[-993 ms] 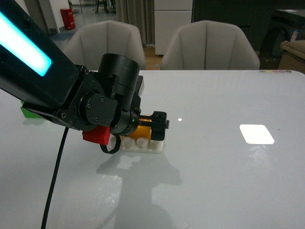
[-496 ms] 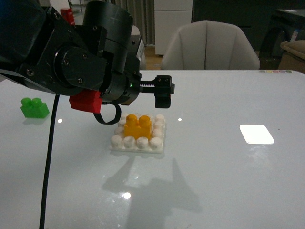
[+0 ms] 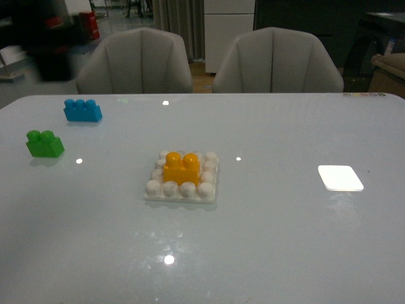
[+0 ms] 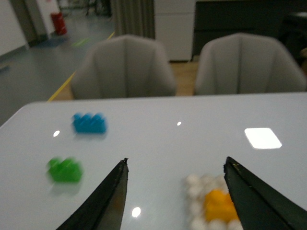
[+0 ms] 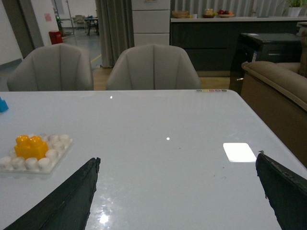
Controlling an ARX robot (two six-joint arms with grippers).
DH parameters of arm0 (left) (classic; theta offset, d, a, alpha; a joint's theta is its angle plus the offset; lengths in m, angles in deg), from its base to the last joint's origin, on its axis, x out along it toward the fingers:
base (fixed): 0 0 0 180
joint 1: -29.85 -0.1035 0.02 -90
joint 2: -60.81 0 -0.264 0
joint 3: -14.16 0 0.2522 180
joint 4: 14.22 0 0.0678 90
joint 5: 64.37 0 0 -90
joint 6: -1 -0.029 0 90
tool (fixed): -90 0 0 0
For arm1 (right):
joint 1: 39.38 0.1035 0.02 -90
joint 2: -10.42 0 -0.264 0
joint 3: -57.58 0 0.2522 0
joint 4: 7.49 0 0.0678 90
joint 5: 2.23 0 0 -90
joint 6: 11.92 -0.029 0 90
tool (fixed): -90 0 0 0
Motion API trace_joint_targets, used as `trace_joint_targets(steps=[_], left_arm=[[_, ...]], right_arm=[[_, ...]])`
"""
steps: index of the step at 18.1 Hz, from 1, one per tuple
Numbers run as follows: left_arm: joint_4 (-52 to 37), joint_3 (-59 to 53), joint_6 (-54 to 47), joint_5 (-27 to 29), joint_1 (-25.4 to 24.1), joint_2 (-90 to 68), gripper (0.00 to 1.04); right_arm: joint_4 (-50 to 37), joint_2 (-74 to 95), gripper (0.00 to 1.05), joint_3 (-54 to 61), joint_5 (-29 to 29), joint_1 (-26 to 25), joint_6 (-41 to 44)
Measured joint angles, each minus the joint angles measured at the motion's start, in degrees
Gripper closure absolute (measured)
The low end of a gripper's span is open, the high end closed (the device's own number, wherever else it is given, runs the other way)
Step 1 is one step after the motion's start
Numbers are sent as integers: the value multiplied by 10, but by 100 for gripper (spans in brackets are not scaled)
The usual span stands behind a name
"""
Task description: Insert yellow block into base center
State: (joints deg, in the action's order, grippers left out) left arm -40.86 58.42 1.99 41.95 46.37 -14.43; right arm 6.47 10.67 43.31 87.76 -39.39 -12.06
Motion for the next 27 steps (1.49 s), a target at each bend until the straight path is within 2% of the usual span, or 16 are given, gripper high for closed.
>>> trace_joint_targets(steps=[2, 5, 10, 11, 12, 16, 17, 22, 27], left_arm=[[8, -99, 0, -27, -45, 141, 67], [7, -165, 0, -72, -73, 211, 102], [43, -237, -2, -111, -113, 318, 103], [59, -249, -2, -150, -143, 341, 103], [69, -256, -2, -155, -166, 361, 103], [124, -279, -2, -163, -163, 441, 103], [95, -295, -2, -163, -164, 448, 103], [191, -299, -2, -163, -164, 540, 103], [225, -299, -2, -163, -164, 572, 103]], right_arm=[[0, 0, 6, 0, 1, 0, 0], [0, 0, 6, 0, 0, 0, 0], [0, 0, 6, 0, 0, 0, 0], [0, 0, 6, 0, 0, 0, 0], [0, 0, 6, 0, 0, 0, 0], [0, 0, 6, 0, 0, 0, 0], [0, 0, 6, 0, 0, 0, 0], [0, 0, 6, 0, 0, 0, 0], [0, 0, 6, 0, 0, 0, 0]])
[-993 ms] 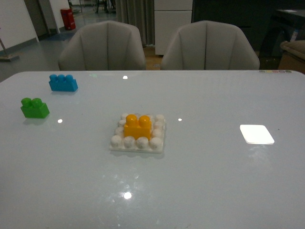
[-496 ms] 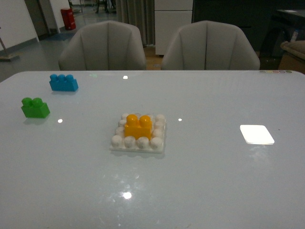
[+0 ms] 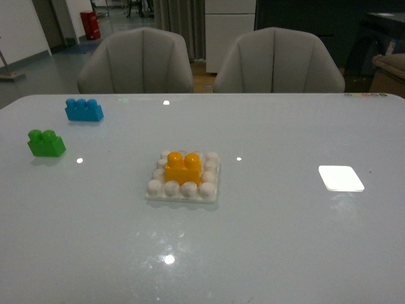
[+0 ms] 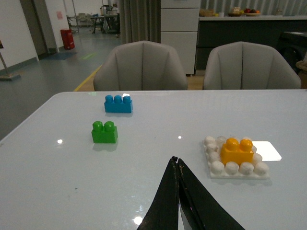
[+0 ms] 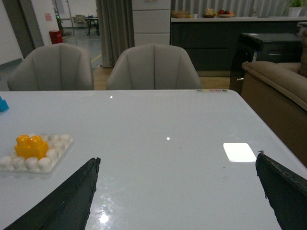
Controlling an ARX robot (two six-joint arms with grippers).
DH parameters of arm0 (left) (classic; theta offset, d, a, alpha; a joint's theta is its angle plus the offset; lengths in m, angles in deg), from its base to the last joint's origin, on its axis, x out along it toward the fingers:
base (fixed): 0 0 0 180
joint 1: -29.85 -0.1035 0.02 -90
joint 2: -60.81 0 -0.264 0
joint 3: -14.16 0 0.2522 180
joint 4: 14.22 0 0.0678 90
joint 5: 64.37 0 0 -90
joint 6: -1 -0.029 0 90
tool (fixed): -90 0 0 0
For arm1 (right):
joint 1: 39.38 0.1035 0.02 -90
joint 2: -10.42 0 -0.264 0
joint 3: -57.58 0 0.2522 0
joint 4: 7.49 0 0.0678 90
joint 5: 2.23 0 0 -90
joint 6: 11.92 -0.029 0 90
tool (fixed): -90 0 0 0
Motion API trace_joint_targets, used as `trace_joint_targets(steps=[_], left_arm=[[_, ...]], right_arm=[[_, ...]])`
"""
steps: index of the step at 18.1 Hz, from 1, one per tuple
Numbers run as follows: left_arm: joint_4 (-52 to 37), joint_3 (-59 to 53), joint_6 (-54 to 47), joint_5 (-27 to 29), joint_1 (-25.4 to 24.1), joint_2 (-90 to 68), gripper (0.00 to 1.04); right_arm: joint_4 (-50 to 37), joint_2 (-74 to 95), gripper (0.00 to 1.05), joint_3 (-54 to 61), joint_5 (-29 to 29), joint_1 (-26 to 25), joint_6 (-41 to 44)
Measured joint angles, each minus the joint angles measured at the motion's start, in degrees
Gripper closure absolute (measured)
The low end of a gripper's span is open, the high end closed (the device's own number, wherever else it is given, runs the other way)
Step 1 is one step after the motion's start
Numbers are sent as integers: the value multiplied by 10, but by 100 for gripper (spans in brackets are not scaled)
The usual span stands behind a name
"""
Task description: Insert yellow block into base center
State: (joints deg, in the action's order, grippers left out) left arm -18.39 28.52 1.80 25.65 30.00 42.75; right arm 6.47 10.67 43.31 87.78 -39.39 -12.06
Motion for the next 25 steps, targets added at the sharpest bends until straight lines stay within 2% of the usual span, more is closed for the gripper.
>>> trace_joint_targets(steps=[11, 13, 16, 24, 25], left_arm=[[79, 0, 0, 0, 0, 80, 103], [187, 0, 0, 0, 0, 169, 103], [184, 0, 0, 0, 0, 176, 103], [181, 0, 0, 0, 0, 176, 11], [181, 0, 0, 0, 0, 176, 5]], right_arm=[[0, 0, 6, 0, 0, 0, 0], [0, 0, 6, 0, 0, 0, 0], [0, 0, 6, 0, 0, 0, 0], [0, 0, 6, 0, 0, 0, 0], [0, 0, 6, 0, 0, 0, 0]])
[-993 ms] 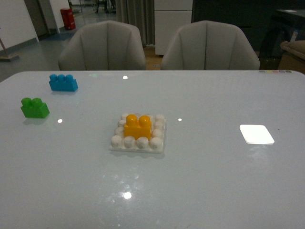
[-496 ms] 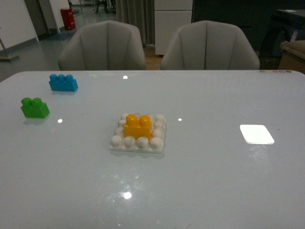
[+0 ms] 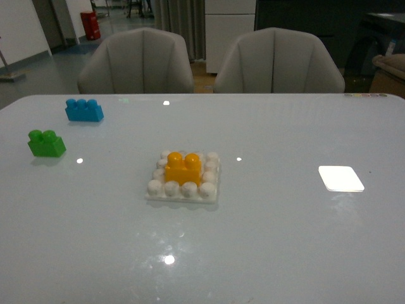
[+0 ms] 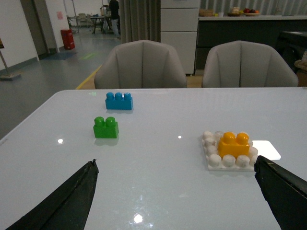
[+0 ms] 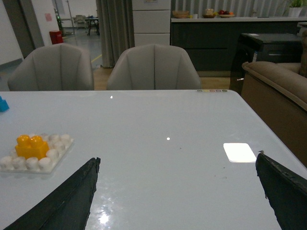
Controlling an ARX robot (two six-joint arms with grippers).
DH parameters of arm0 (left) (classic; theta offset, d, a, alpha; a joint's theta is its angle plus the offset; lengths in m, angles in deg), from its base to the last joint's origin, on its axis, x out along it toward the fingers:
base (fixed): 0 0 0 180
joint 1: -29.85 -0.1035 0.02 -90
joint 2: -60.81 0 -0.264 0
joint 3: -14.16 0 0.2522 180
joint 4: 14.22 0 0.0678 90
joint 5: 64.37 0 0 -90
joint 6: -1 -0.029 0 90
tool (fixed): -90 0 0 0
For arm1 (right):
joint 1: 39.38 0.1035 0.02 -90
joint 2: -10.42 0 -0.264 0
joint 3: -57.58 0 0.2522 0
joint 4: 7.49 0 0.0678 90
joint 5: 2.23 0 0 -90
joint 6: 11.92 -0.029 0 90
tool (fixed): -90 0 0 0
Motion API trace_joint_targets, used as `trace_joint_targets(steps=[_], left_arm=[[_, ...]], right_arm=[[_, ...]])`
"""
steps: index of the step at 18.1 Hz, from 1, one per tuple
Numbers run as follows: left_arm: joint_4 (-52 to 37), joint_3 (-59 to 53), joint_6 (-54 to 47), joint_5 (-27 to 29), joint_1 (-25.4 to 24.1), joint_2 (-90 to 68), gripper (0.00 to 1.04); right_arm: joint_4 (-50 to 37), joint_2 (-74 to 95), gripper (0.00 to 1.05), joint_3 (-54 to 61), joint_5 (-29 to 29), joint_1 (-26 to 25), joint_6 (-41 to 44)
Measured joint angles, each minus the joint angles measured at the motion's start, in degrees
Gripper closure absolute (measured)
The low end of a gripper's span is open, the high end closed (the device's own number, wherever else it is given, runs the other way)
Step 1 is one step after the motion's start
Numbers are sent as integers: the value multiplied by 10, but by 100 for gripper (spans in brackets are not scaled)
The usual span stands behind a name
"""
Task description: Insert yellow block into base center
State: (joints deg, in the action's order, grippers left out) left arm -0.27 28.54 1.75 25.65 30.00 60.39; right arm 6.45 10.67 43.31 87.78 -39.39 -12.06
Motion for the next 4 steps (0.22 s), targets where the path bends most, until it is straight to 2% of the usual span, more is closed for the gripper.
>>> trace_joint_targets(steps=[4], left_arm=[[0, 0, 0, 0, 0, 0, 7]], right_arm=[[0, 0, 6, 0, 0, 0, 0]])
